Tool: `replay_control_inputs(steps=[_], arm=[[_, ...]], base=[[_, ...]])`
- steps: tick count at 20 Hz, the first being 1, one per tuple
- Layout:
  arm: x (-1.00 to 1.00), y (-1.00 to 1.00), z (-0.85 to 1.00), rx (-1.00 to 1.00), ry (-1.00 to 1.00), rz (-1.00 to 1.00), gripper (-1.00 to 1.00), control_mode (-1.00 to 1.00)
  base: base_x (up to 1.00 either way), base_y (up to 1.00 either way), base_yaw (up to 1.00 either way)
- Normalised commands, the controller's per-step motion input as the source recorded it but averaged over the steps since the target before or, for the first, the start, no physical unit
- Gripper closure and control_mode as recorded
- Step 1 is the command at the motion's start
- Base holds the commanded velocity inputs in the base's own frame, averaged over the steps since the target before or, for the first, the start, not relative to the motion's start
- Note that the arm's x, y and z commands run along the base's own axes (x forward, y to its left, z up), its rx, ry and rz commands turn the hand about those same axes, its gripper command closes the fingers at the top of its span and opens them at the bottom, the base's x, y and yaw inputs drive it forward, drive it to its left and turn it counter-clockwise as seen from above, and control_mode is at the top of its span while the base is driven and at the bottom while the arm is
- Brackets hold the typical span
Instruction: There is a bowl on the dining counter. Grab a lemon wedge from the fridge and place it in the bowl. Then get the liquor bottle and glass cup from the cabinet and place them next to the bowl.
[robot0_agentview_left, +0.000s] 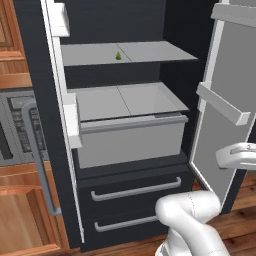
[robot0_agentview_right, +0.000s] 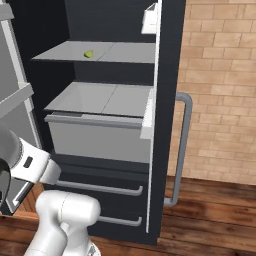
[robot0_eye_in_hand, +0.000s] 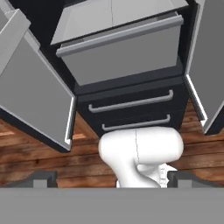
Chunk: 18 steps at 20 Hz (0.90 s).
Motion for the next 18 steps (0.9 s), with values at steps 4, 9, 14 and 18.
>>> replay_control_inputs(steps=[4, 9, 14, 18], arm=[[0.07, -0.02, -0.04, 0.0, 0.0, 0.08, -1.0, -1.0], [0.03, 0.0, -0.05, 0.0, 0.03, 0.02, -1.0, -1.0], [0.05, 0.0, 0.0, 0.0, 0.02, 0.0, -1.0, 1.0], [0.0, 0.0, 0.0, 0.0, 0.0, 0.0, -1.0, 1.0]], base=[[0.0, 0.0, 0.0], [0.0, 0.0, 0.0], [0.47, 0.04, 0.0], [0.78, 0.04, 0.0]])
